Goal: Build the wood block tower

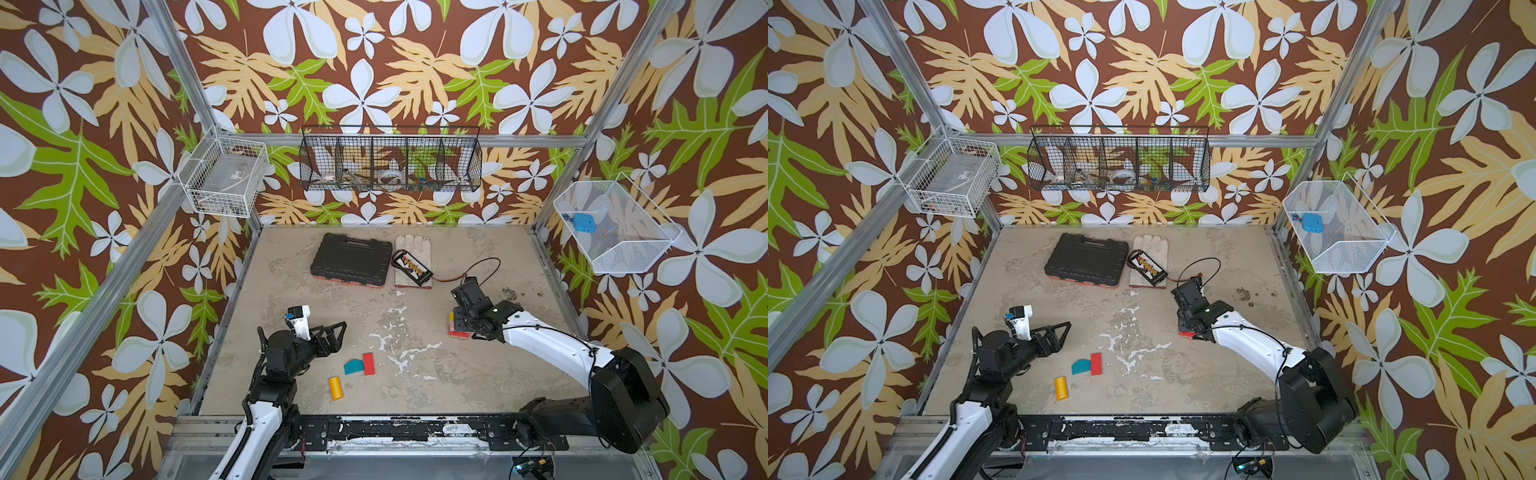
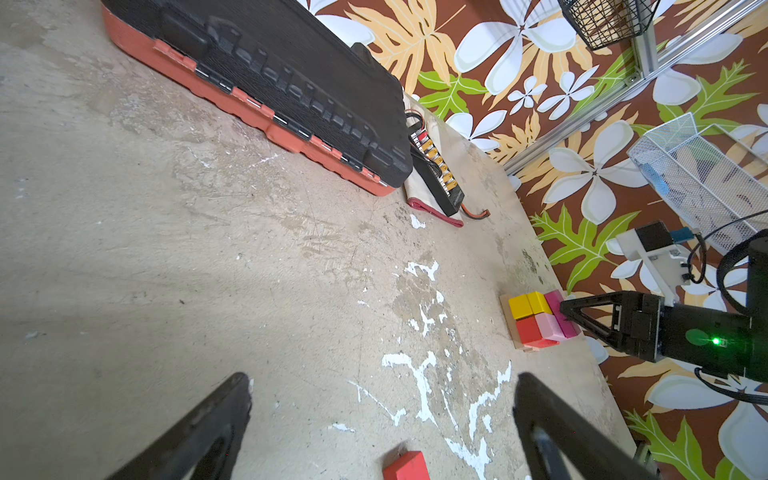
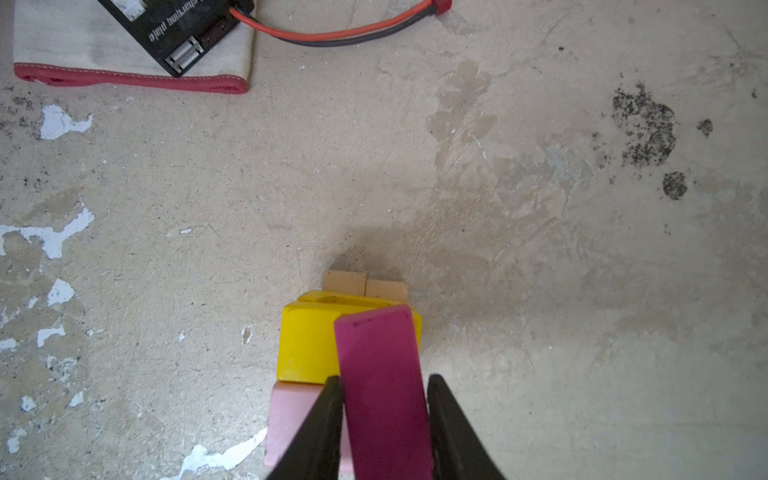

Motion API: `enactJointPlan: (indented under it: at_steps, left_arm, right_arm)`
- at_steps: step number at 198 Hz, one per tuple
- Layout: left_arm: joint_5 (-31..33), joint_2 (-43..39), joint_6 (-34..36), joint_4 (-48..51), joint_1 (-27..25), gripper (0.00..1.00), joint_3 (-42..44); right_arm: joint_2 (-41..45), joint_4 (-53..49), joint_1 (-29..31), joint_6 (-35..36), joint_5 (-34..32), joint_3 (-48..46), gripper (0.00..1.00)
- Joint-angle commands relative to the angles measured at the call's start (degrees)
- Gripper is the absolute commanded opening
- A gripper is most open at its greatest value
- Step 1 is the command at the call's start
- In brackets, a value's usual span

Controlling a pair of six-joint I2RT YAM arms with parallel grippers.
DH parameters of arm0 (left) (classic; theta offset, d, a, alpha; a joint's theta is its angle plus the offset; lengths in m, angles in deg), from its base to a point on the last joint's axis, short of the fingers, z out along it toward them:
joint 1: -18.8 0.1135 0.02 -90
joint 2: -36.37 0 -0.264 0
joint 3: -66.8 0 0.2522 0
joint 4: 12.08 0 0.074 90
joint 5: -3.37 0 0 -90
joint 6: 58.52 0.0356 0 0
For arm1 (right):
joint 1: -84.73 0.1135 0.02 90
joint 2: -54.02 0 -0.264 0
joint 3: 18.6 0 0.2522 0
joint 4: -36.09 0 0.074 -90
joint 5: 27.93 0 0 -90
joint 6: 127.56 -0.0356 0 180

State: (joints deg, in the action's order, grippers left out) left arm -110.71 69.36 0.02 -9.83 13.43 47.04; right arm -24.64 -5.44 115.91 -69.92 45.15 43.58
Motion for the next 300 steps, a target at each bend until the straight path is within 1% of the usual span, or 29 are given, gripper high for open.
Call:
enactJointPlan:
  at_steps: [1, 50, 151, 168, 185, 203, 220, 236, 247, 267, 300]
  left_arm:
    - [-0.27, -0.11, -0.35, -1.79, 0.06, 1.0, -0.04]
    - [-0.27, -0.07, -0.31, -1.77, 0.01, 1.0, -0.06]
    - [-0.13, -0.2, -0.35, -1.8, 0.02, 1.0, -0.01]
    - [-0.21, -0.21, -0.33, -1.81, 0.08, 1.0, -0.06]
    - [-0.27, -0.19, -0.35, -1.81, 0.09, 1.0, 0.0]
    - [-0.27, -0.2, -0.33, -1.73, 0.15, 1.0, -0.06]
    - [-0.26, -0.16, -0.35, -1.78, 0.05, 1.0, -0.06]
    - [-0.27, -0.21, -0.35, -1.77, 0.04, 1.0, -0.06]
    - [-0.27, -0.24, -0.35, -1.76, -0.03, 1.0, -0.06]
    - [-0.28, -0.3, -0.34, -1.77, 0.01, 1.0, -0.06]
    - [-0.27, -0.24, -0.29, -1.73, 0.06, 1.0, 0.0]
  right_arm:
    - [0.09, 0.04, -0.08, -0.13, -0.94, 0.18, 0.32]
    - [0.13, 0.14, -0.06, -0.31, -0.75, 0.18, 0.27]
    - [1.88, 0.7, -0.07, -1.13, 0.98, -0.57, 0.26]
    - [2.0, 0.63, 0.0, -1.04, 0.94, -0.44, 0.33]
    - [2.42, 0.38, -0.07, -1.02, 0.34, -0.44, 0.37]
    - [3.21, -0.09, -0.02, -1.13, -0.85, -0.43, 0.39]
    - [3.96, -0.19, -0.15, -1.3, -1.78, -0.76, 0.42]
    - [4.11, -0.17, -0.58, -1.39, -1.78, -0.96, 0.47]
    - [4.04, 0.32, -1.22, -1.2, -0.7, -1.38, 0.53]
    - [3.81, 1.41, -2.12, -0.79, 1.55, -2.03, 0.54]
    - [3.12, 2.01, -2.19, -0.5, 2.79, -2.03, 0.54]
